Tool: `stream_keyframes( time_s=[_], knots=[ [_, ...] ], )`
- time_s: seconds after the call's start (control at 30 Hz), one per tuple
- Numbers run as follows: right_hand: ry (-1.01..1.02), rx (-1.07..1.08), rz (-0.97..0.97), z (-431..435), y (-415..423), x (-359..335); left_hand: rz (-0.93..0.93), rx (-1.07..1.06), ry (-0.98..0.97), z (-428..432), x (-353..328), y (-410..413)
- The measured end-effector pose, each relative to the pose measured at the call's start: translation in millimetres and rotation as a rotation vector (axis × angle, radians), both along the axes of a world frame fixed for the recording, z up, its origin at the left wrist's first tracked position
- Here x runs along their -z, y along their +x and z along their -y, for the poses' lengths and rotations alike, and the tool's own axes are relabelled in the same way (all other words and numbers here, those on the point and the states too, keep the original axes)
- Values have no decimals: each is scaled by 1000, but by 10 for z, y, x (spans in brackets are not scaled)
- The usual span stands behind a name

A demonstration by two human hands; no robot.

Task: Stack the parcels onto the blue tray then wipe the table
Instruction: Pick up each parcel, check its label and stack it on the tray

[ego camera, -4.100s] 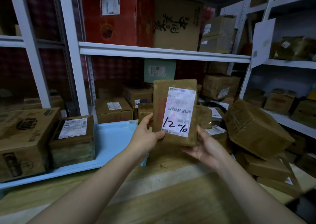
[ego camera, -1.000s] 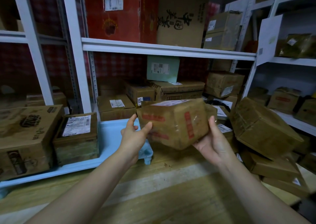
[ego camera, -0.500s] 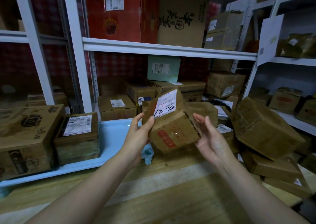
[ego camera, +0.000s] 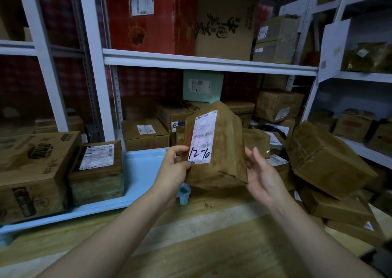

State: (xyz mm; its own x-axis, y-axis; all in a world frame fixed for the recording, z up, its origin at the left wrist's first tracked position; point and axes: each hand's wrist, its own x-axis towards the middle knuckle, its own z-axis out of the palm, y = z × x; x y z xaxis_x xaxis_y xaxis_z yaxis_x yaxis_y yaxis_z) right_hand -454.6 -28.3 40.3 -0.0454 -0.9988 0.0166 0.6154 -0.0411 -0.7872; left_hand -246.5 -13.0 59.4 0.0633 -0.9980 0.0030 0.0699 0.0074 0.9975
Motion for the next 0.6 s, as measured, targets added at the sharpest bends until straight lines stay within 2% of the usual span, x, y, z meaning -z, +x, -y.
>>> stream_keyframes(
  time_s=[0.13, 0.27, 0.4, 0.5, 0.6],
  knots=[
    [-4, -33, -84, -18, -7, -20, 33, 57, 41, -43, -59, 4],
    [-3, -67, -293, -60, 65, -38, 27, 171, 72, -83, -88, -21],
    [-36, -56, -279, -66, 60, -20, 67, 112, 7, -78, -34, -63],
    [-92, -79, -241, -20, -14, -14, -21, 67, 12, -51, -31, -42],
    [-67, -51, -351, 18, -13, 10, -120, 54, 36, -43, -41, -7]
  ],
)
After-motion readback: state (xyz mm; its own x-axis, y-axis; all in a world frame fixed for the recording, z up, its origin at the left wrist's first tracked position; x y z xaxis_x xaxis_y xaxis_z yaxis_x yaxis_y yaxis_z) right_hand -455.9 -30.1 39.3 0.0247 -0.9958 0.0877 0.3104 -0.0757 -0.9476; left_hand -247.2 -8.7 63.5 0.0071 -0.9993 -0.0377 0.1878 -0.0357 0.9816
